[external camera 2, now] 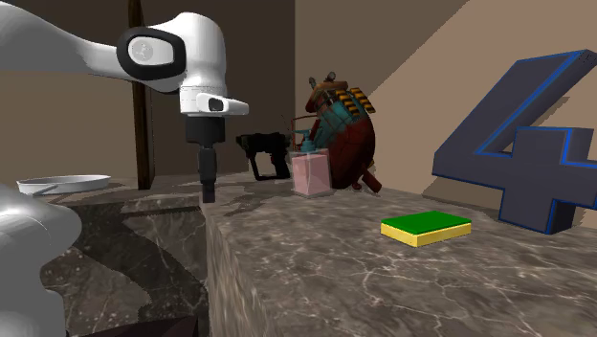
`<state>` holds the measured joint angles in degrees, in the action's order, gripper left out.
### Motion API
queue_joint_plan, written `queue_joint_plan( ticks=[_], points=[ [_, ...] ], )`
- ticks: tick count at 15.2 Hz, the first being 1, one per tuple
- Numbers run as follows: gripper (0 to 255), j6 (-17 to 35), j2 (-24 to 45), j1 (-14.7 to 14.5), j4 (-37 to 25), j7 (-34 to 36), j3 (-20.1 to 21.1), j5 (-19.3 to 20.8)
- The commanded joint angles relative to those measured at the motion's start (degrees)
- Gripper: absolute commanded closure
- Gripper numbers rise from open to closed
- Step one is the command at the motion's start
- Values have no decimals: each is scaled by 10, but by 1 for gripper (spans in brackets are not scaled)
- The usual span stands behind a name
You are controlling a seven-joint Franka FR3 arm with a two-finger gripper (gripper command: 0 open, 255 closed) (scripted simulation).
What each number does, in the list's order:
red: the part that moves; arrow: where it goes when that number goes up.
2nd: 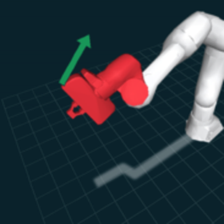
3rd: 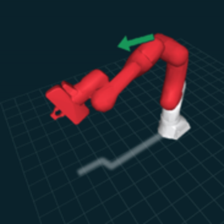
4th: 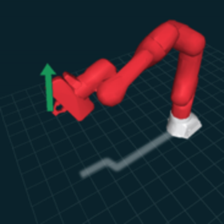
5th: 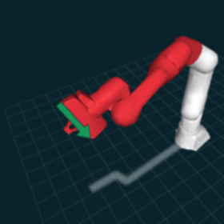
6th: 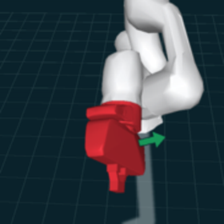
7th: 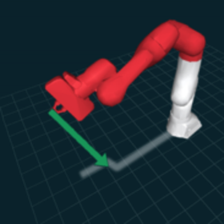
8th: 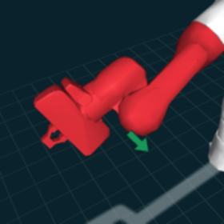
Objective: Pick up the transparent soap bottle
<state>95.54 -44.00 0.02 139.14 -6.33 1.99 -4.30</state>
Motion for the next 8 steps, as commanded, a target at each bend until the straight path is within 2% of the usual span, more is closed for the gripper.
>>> queue_joint_plan(
  ticks=[1,8],
  points=[
    [0,0,0,0,0,0,0,0],
    [0,1,129,-14,-147,30,37,-10]
  ],
)
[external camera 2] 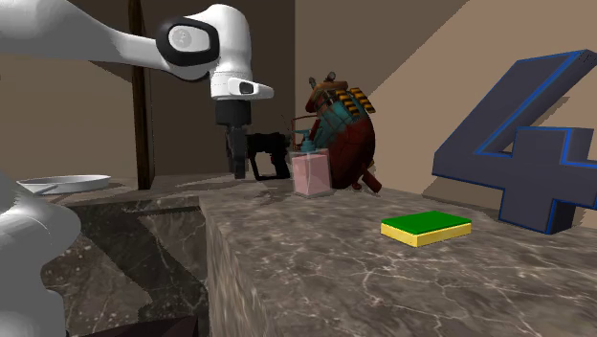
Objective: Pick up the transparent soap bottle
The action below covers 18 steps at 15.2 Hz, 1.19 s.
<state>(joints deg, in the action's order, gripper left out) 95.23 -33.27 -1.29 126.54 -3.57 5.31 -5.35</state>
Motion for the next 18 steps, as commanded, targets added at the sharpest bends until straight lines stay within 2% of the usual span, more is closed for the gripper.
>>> queue_joint_plan(
  ticks=[1,11,15,18],
  points=[
    [0,2,40,-2,-43,7,9,0],
    [0,-50,233,-17,-312,58,61,23],
    [0,-92,325,-30,-453,82,83,48],
    [0,-139,409,-49,-587,101,98,76]
  ],
)
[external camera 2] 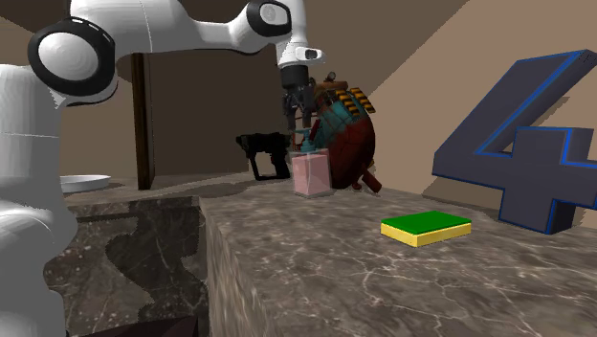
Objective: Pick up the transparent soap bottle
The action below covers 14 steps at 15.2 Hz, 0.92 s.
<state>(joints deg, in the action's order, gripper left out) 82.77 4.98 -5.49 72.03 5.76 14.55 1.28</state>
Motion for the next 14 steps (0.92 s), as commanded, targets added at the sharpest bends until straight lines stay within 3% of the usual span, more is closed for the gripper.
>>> queue_joint_plan(
  ticks=[1,10,11,14],
  points=[
    [0,-24,43,-12,-69,11,8,15],
    [0,54,1,-4,50,5,3,2],
    [255,54,0,-3,51,4,3,2],
    [255,54,1,-4,50,4,3,2]
  ],
)
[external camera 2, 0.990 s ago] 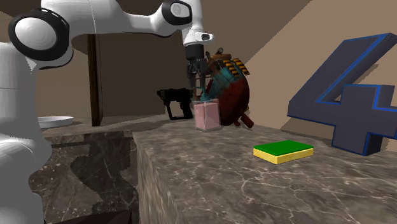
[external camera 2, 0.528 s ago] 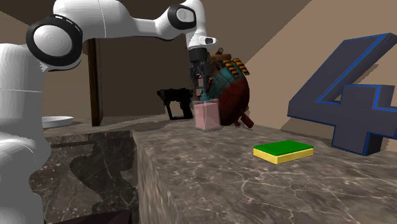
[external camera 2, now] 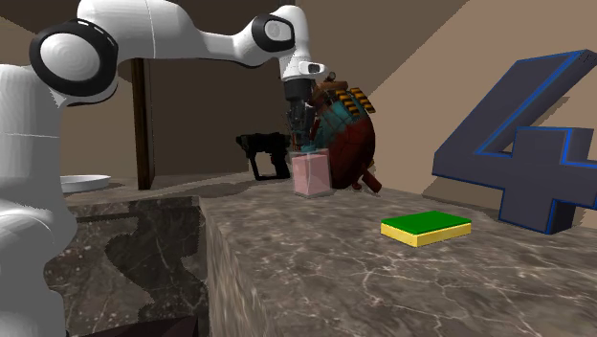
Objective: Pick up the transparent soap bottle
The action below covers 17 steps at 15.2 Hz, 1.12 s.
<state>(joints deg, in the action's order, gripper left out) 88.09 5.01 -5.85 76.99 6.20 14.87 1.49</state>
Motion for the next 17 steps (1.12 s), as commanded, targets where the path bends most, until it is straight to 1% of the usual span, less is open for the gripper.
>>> queue_joint_plan(
  ticks=[1,6,12,17],
  points=[
    [255,0,0,0,1,0,0,0],
    [255,1,0,0,0,1,0,0],
    [255,-60,32,-7,-90,5,3,10],
    [255,-119,71,-17,-188,10,6,22]
  ],
)
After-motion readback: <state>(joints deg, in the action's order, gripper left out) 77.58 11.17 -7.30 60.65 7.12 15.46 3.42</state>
